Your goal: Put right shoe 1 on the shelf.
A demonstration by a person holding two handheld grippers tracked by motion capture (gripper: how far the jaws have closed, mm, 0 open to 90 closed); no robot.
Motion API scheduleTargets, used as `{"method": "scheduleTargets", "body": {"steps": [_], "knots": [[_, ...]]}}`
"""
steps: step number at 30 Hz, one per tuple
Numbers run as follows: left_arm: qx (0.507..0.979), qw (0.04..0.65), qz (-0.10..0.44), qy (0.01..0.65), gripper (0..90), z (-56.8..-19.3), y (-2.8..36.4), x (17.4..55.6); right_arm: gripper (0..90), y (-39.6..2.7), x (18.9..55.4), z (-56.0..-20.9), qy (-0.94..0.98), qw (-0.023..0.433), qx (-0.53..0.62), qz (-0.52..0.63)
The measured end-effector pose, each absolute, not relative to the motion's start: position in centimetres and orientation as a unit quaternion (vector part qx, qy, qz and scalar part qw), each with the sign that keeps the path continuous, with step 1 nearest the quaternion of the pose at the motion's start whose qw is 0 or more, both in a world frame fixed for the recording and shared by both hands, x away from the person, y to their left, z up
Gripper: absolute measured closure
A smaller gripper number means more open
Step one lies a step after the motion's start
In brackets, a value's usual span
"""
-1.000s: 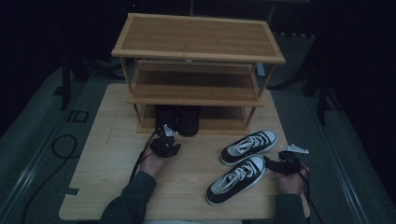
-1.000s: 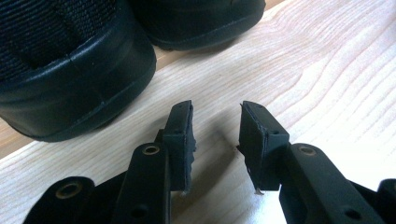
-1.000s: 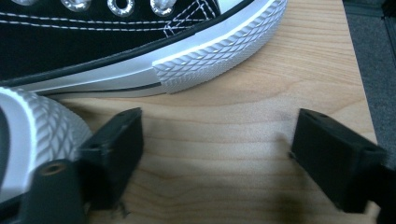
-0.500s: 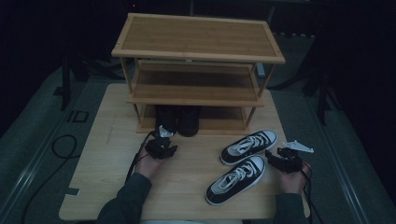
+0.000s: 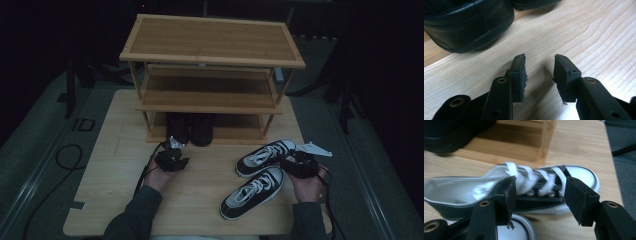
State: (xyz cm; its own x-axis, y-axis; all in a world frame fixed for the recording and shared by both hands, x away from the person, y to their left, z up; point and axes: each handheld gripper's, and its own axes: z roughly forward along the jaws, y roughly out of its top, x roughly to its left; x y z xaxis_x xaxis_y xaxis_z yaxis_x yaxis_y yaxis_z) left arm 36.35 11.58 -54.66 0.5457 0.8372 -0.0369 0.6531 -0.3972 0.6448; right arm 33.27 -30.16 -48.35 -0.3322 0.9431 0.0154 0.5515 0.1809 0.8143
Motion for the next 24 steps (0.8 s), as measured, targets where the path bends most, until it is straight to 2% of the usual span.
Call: {"method": "scheduleTargets", "body": {"steps": [13,19,24], "knots": [[0.823,0.311,0.147,0.452,61.9,-54.6,11.6,36.3,46.3,-26.6,36.1,-47.8,0.754,0.245,0.492,0.36],[0.824,0.309,0.147,0.451,61.8,-54.7,11.5,36.3,51.7,-25.4,36.9,-48.1,0.773,0.248,0.483,0.329],[0.824,0.31,0.146,0.451,61.6,-54.7,11.5,36.3,57.0,-25.5,36.9,-48.5,0.785,0.231,0.481,0.314]]}}
